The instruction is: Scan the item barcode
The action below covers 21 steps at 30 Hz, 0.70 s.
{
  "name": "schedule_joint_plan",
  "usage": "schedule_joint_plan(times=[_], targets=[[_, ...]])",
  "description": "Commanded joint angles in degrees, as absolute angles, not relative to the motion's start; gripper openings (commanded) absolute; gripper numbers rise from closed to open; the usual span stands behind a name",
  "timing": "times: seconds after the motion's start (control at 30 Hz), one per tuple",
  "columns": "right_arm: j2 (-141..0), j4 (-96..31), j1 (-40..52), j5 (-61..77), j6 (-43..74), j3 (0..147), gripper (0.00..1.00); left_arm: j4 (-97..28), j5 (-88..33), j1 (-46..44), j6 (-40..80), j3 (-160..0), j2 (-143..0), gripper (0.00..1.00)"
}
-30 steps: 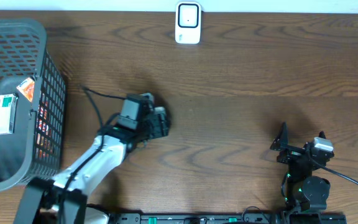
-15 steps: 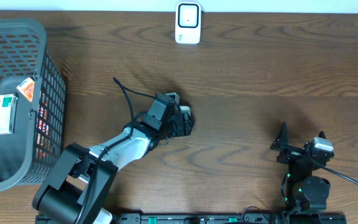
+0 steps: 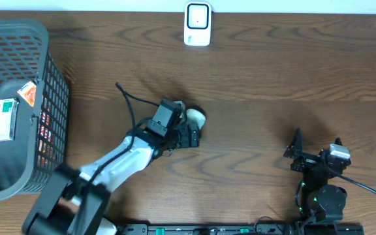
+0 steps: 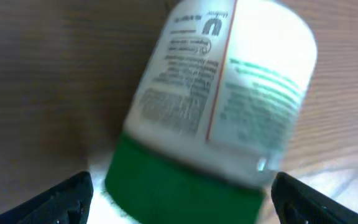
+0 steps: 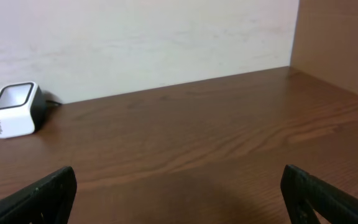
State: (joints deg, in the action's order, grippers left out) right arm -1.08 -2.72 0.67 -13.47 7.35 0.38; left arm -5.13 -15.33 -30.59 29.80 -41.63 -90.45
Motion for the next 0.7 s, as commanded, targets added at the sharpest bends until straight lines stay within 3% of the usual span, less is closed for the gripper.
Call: schedule_joint_plan(times=[0.0, 0.27, 0.4, 0.5, 0.53, 0.67], targets=[[-1.0, -2.9, 0.4, -13.4, 7.0, 0.3, 0.99, -9.5, -9.7, -30.6, 25.6, -41.9, -82.8, 0.92], [-1.0, -2.9, 0.4, -13.4, 7.0, 0.3, 0.99, -30.8, 3.8, -30.0, 18.7, -53.5, -64.5, 0.93], [-1.0, -2.9, 0.4, -13.4, 7.0, 0.3, 0.99, -38.7, 10.8, -25.1, 16.8, -64.6, -58.0, 0.93], [-1.0, -2.9, 0.4, -13.4, 7.0, 0.3, 0.99, -42.9, 11.5, -16.6, 14.8, -73.6, -56.2, 0.92], [-1.0, -2.9, 0.4, -13.4, 7.0, 0.3, 0.99, -45.2, 11.4, -9.3, 15.0, -78.4, -56.3, 0.93], [-1.0, -2.9, 0.4, -13.4, 7.0, 0.3, 0.99, -48.8, 11.1, 6.3, 19.4, -83.5, -57.6, 0.92]])
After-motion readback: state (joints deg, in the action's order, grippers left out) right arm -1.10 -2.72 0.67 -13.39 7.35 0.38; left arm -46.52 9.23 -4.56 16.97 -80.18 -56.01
